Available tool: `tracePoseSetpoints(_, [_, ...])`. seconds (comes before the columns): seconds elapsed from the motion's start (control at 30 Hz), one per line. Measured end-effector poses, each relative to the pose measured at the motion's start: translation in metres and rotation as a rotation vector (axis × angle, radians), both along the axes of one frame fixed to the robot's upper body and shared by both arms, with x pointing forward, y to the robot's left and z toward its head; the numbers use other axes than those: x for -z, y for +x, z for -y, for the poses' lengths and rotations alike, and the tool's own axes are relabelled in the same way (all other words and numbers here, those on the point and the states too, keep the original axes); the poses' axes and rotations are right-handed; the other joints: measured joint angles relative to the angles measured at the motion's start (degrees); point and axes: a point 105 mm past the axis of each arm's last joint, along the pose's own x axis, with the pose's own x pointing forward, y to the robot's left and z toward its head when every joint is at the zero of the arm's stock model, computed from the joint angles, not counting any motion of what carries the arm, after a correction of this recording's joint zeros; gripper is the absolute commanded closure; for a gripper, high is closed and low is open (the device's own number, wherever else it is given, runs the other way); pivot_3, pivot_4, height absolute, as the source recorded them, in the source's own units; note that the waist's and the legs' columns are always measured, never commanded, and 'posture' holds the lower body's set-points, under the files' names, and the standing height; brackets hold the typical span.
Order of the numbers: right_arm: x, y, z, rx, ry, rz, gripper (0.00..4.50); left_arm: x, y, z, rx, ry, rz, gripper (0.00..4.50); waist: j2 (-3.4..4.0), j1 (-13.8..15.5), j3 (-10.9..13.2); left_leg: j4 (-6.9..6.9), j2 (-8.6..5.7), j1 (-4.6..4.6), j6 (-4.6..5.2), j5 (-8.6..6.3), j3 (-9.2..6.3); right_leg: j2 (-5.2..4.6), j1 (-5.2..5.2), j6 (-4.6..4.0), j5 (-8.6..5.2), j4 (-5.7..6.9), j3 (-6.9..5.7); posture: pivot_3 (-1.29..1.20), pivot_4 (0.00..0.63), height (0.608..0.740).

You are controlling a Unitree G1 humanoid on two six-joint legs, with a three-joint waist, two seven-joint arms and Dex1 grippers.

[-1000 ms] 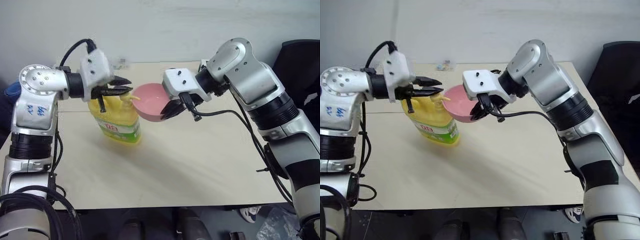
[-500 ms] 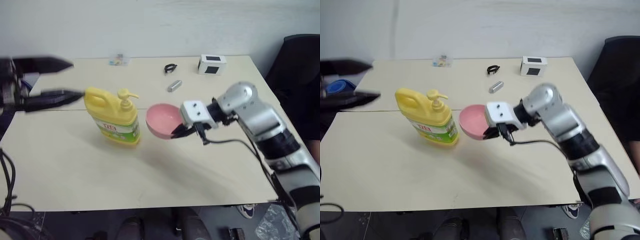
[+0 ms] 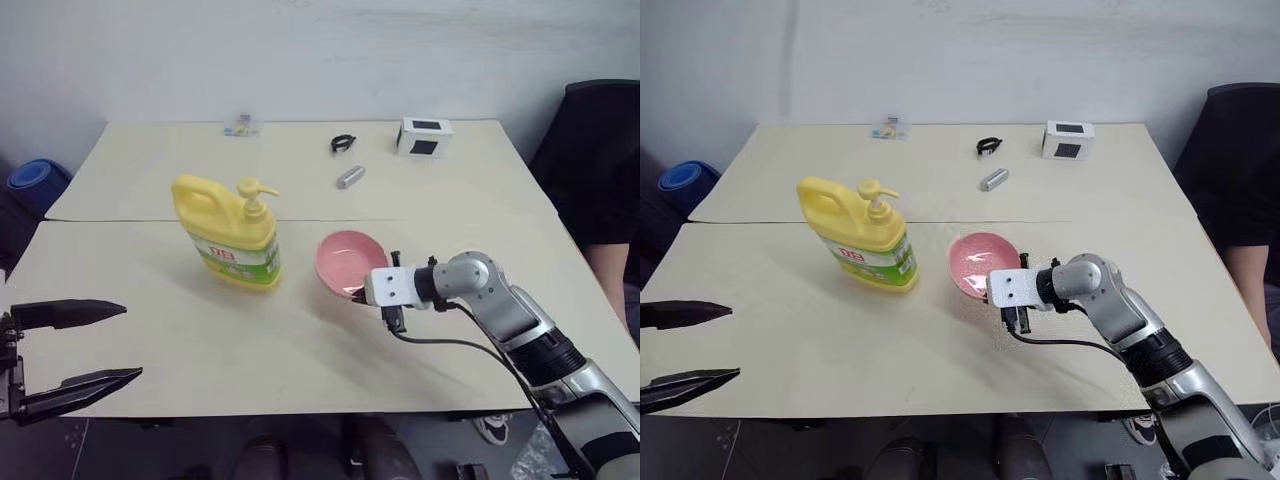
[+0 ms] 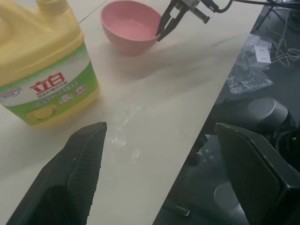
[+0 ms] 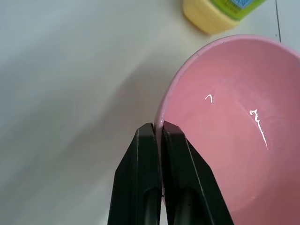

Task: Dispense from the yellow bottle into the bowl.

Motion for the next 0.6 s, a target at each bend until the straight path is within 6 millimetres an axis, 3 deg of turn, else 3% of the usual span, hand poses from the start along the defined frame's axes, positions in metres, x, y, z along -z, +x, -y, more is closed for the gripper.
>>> tracePoseSetpoints(0.2, [0.004, -0.001, 0.008, 0.043, 0.03, -0.139, 1.64, -0.007, 0.005, -0.013, -0.033, -0.112, 0.007, 0.54, 0.0, -0.15, 0.0, -0.08, 0.09, 0.0, 0.01, -0.06, -0.01, -0.01, -0.03, 0.26, 0.15, 0.01, -0.04, 0.0, 0.15, 0.74])
tracePoseSetpoints(0.27, [-0.013, -0.002, 0.012, 0.06, 0.092, -0.207, 0.95, -0.008, 0.008, -0.021, -0.049, -0.142, 0.001, 0.54, 0.04, -0.34, 0.03, -0.09, 0.1, 0.01, 0.01, -0.06, -0.01, -0.03, -0.05, 0.26, 0.15, 0.03, -0.06, 0.0, 0.15, 0.74])
tracePoseSetpoints(0.33, [-0.046, -0.003, 0.026, 0.068, 0.153, -0.261, 0.21, -0.01, 0.01, -0.029, -0.062, -0.152, -0.009, 0.54, 0.02, -0.28, 0.18, -0.1, 0.11, 0.01, 0.01, -0.06, -0.02, -0.05, -0.05, 0.26, 0.15, 0.03, -0.13, 0.0, 0.15, 0.74])
tracePoseSetpoints(0.37, [-0.063, -0.005, 0.035, 0.074, 0.176, -0.277, 0.02, -0.011, 0.01, -0.032, -0.067, -0.153, -0.013, 0.54, 0.03, -0.23, 0.2, -0.11, 0.13, 0.01, 0.02, -0.07, -0.01, -0.06, -0.06, 0.25, 0.14, 0.0, -0.17, 0.0, 0.15, 0.74])
tracePoseSetpoints(0.47, [-0.111, -0.015, 0.071, 0.114, 0.223, -0.354, 0.02, -0.014, 0.009, -0.048, -0.105, -0.156, -0.037, 0.54, -0.02, 0.03, 0.23, -0.2, 0.18, 0.02, 0.0, -0.15, 0.01, -0.07, -0.07, 0.2, 0.11, -0.13, -0.27, 0.0, 0.15, 0.74])
tracePoseSetpoints(0.6, [-0.148, -0.025, 0.118, 0.252, 0.29, -0.402, 0.02, -0.021, 0.002, -0.078, -0.196, -0.099, -0.029, 0.54, -0.04, 0.2, 0.23, -0.66, 0.19, 0.15, -0.02, -0.17, 0.18, -0.07, -0.08, -0.21, -0.12, -0.45, -0.33, 0.0, 0.15, 0.74])
